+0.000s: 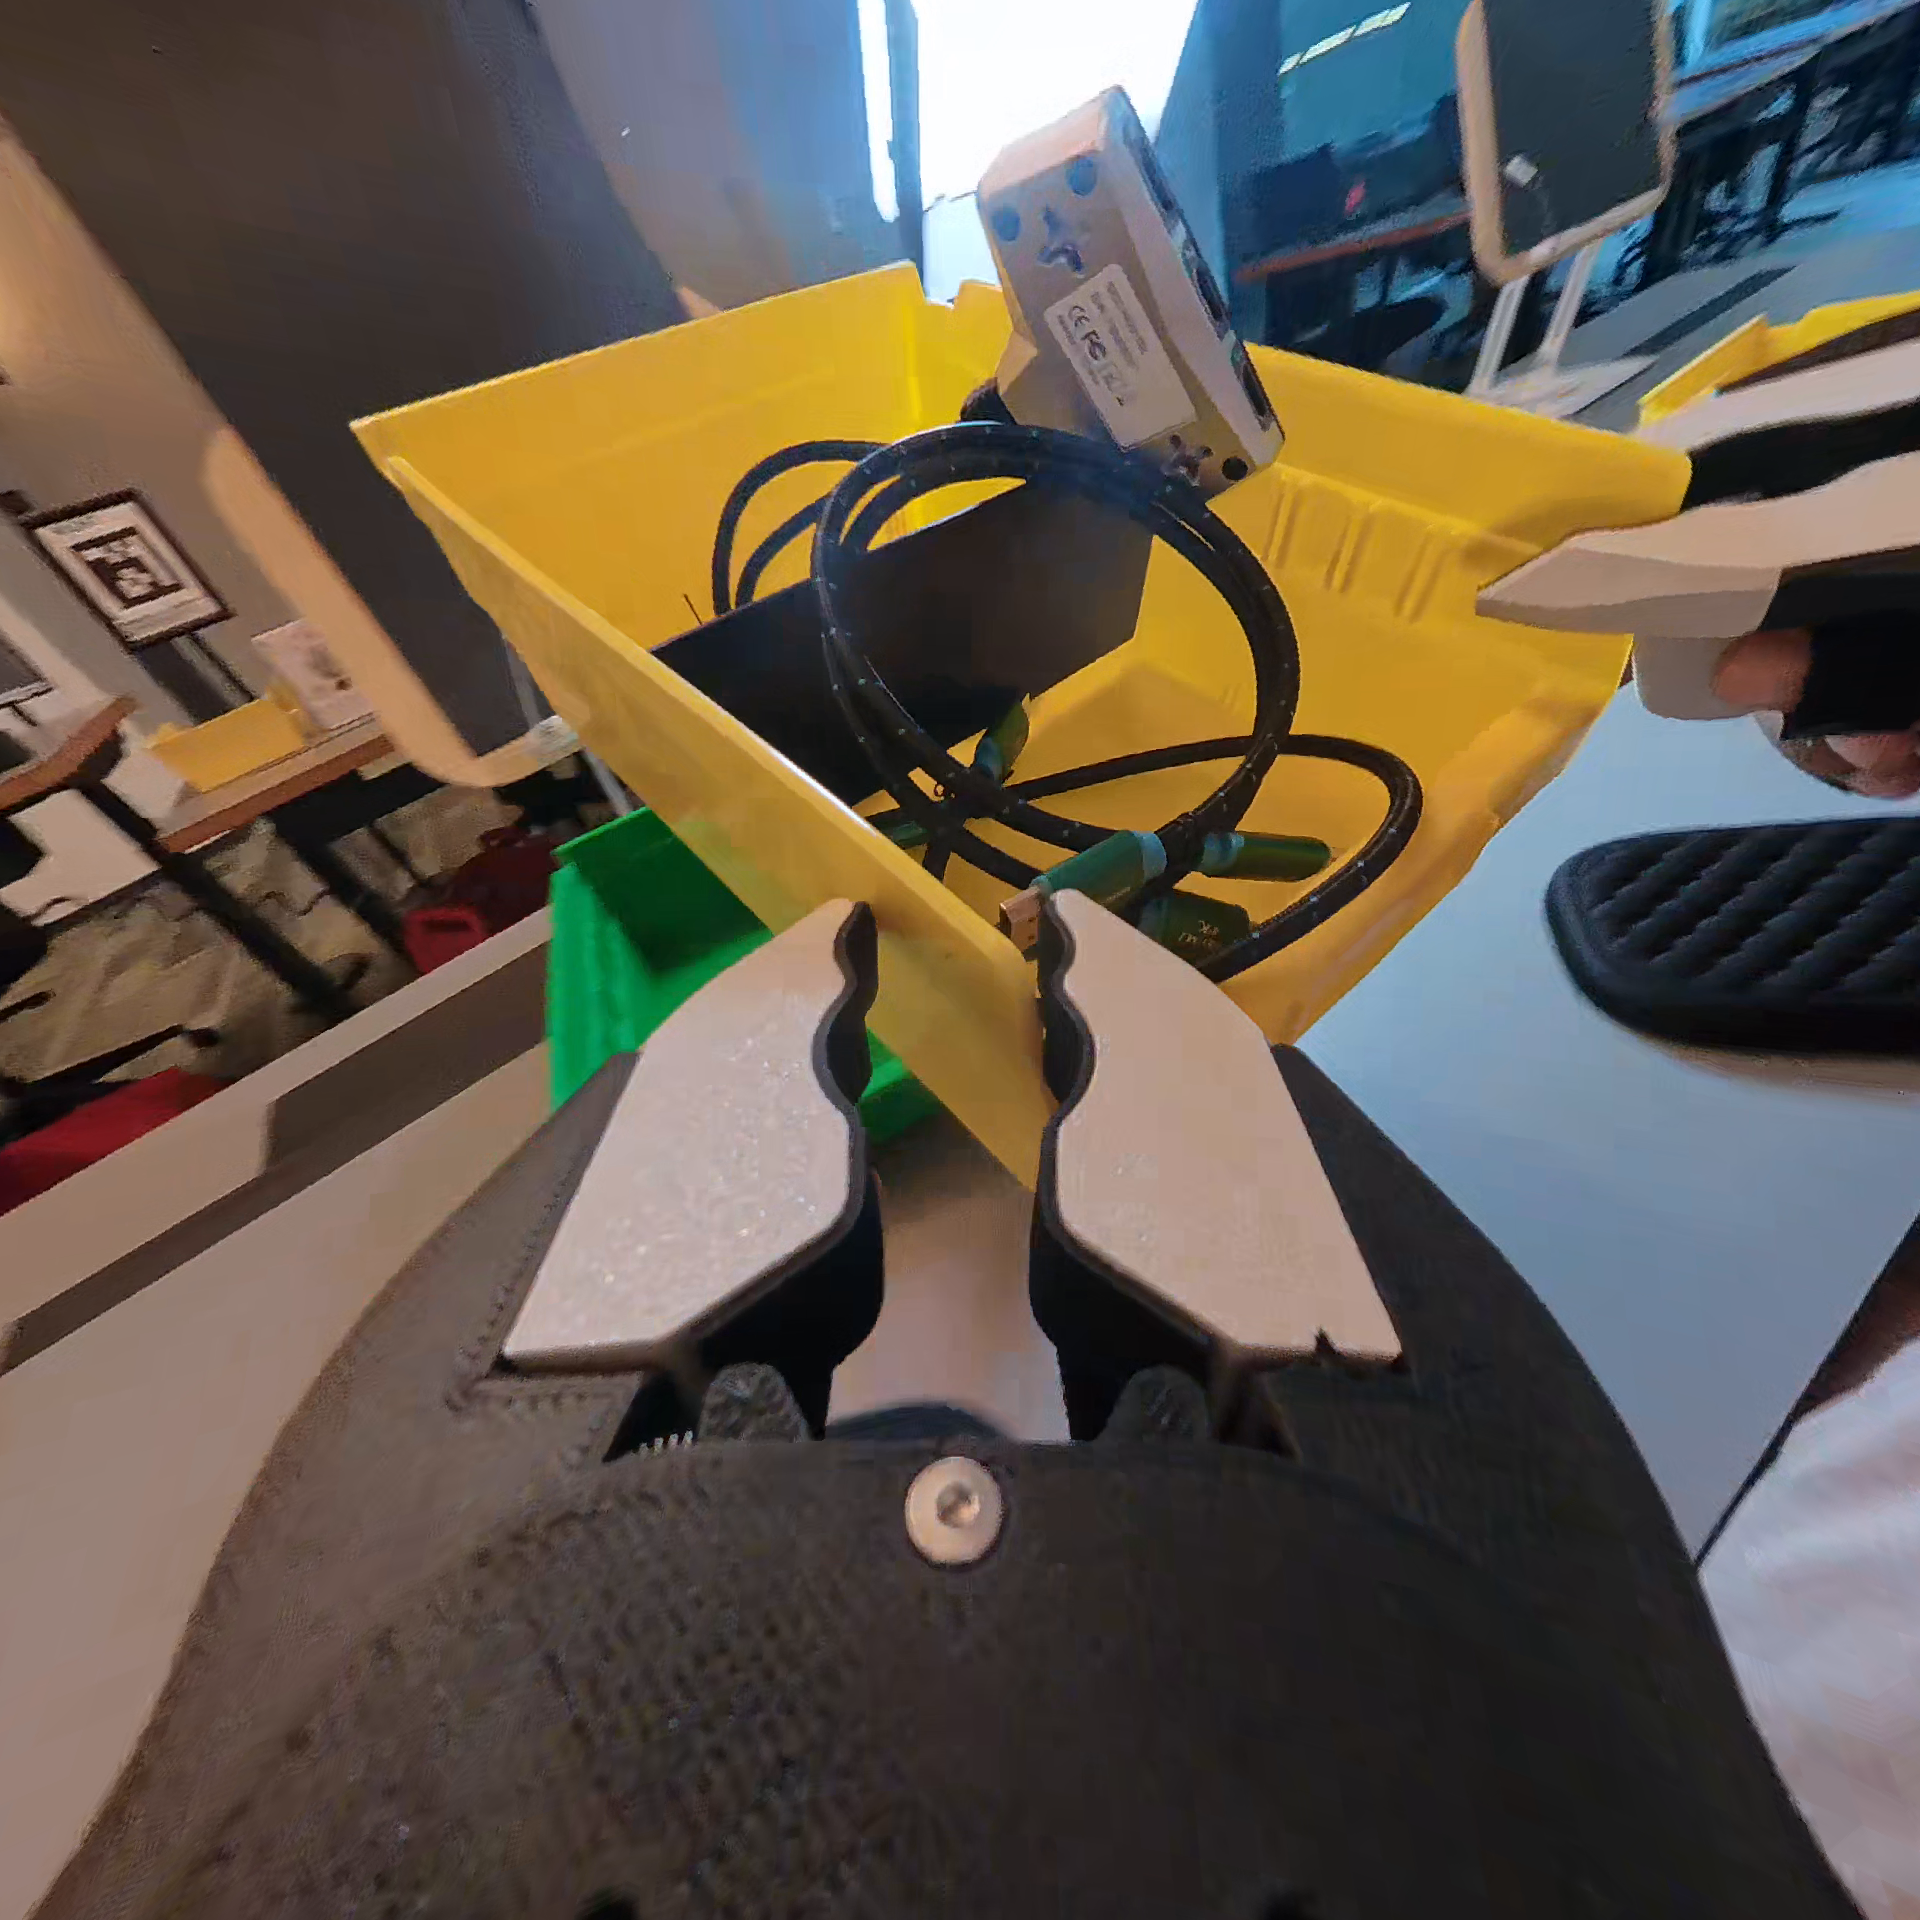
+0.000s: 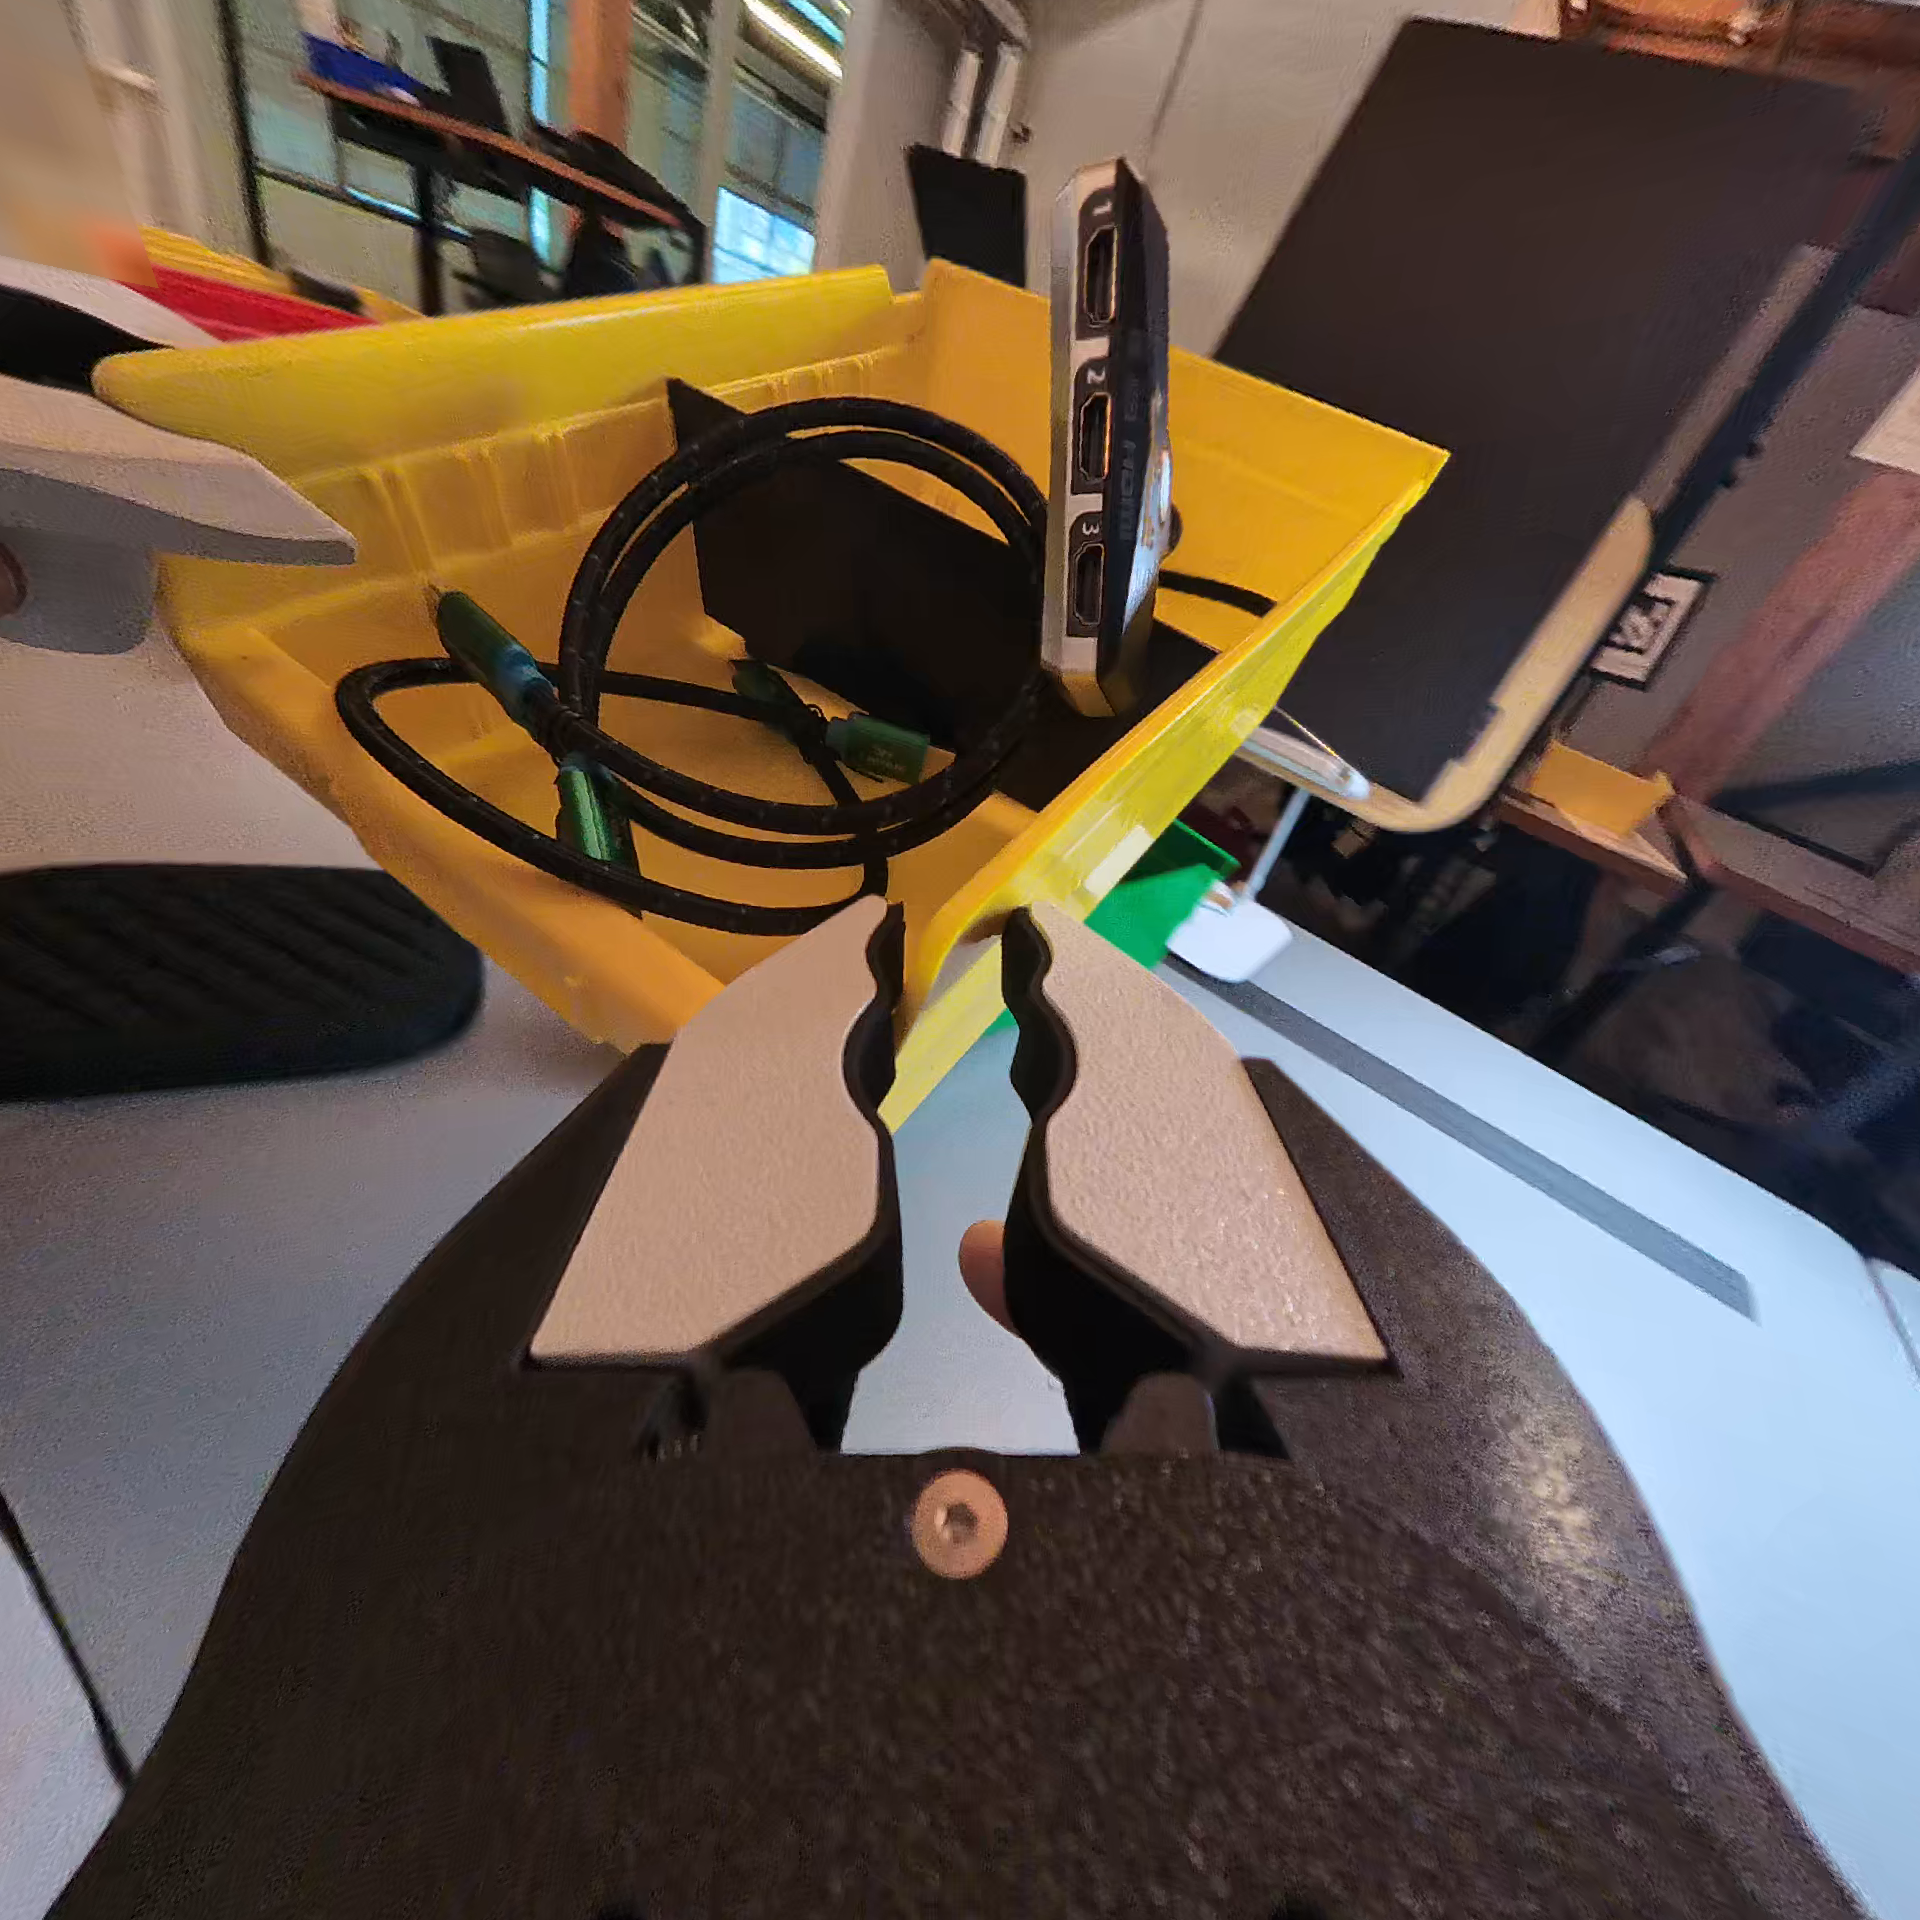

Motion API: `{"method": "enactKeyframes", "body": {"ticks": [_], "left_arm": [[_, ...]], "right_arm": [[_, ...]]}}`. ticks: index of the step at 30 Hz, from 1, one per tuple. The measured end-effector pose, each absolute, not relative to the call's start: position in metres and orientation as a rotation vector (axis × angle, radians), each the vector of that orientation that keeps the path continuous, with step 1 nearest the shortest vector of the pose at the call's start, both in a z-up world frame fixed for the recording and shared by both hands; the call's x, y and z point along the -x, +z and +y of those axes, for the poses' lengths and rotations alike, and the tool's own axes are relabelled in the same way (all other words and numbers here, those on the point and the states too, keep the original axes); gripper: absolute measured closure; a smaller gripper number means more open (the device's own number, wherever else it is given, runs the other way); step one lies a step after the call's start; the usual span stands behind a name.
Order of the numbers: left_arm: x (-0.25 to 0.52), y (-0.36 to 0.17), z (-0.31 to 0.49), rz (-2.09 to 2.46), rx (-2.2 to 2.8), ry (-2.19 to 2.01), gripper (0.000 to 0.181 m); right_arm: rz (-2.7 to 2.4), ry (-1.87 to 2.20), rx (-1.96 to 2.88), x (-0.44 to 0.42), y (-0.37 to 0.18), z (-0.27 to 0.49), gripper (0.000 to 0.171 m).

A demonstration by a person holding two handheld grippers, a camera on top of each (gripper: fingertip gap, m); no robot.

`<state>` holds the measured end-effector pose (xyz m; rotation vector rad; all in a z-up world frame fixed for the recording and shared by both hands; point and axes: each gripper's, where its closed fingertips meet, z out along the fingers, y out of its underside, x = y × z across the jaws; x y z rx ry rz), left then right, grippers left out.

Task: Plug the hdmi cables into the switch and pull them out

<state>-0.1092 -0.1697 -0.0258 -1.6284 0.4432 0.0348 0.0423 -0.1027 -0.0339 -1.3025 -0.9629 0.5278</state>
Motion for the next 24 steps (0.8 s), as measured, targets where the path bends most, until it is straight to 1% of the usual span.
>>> {"method": "enactKeyframes", "body": {"ticks": [4,7,11,13,16,24], "left_arm": [[0.174,-0.028,-0.211,0.413,1.724,0.198,0.152],[0.215,-0.044,-0.240,0.389,1.842,0.292,0.152],[0.251,-0.067,-0.264,0.324,1.970,0.299,0.152],[0.263,-0.082,-0.269,0.309,2.044,0.319,0.152],[0.275,-0.104,-0.270,0.310,2.126,0.356,0.151],[0.270,-0.105,-0.278,0.360,2.159,0.354,0.150]], "right_arm": [[-1.036,0.658,1.219,0.028,-0.024,-0.127,0.154],[-1.075,0.760,1.164,0.074,-0.022,-0.145,0.155],[-1.151,0.852,1.192,0.120,-0.050,-0.152,0.156],[-1.189,0.866,1.222,0.135,-0.071,-0.152,0.156],[-1.198,0.847,1.219,0.144,-0.080,-0.150,0.156],[-1.242,0.958,1.164,0.154,-0.078,-0.149,0.155]]}}
